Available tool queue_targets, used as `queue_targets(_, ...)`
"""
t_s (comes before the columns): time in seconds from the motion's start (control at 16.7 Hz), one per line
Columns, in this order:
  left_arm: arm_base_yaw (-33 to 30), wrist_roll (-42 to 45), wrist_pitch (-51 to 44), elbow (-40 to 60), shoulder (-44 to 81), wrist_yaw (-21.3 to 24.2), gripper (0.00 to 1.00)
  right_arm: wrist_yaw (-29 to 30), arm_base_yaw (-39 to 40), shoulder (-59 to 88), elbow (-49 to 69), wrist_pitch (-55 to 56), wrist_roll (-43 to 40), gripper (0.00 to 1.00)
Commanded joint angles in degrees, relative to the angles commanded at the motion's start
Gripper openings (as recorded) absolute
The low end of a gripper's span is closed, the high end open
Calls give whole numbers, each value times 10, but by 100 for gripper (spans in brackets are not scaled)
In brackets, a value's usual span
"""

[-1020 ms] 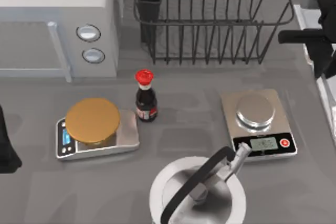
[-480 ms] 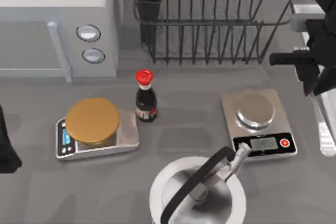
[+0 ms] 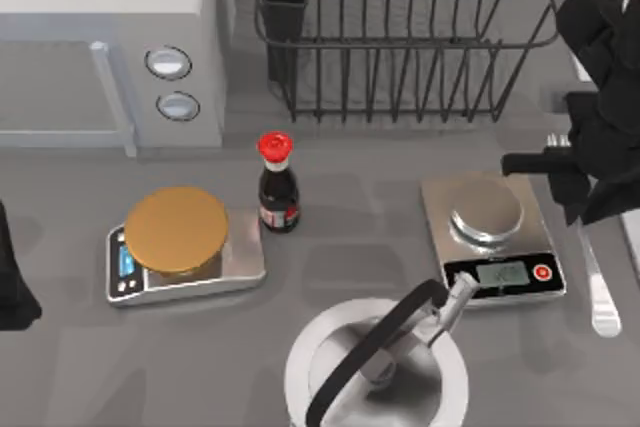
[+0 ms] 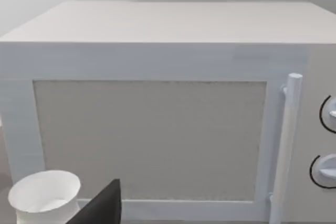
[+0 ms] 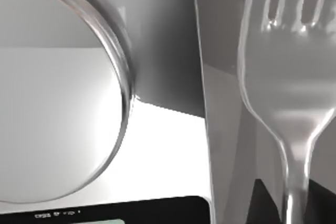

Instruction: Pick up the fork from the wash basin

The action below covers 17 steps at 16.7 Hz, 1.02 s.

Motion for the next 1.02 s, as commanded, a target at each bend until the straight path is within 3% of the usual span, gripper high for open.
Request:
queue_targets(0.12,0,0,0,0,0,0,100,0,0,0,0,0,0,0)
queue_targets(0.9,0,0,0,0,0,0,100,0,0,0,0,0,0,98)
queue_targets(1.02,0,0,0,0,0,0,100,0,0,0,0,0,0,100)
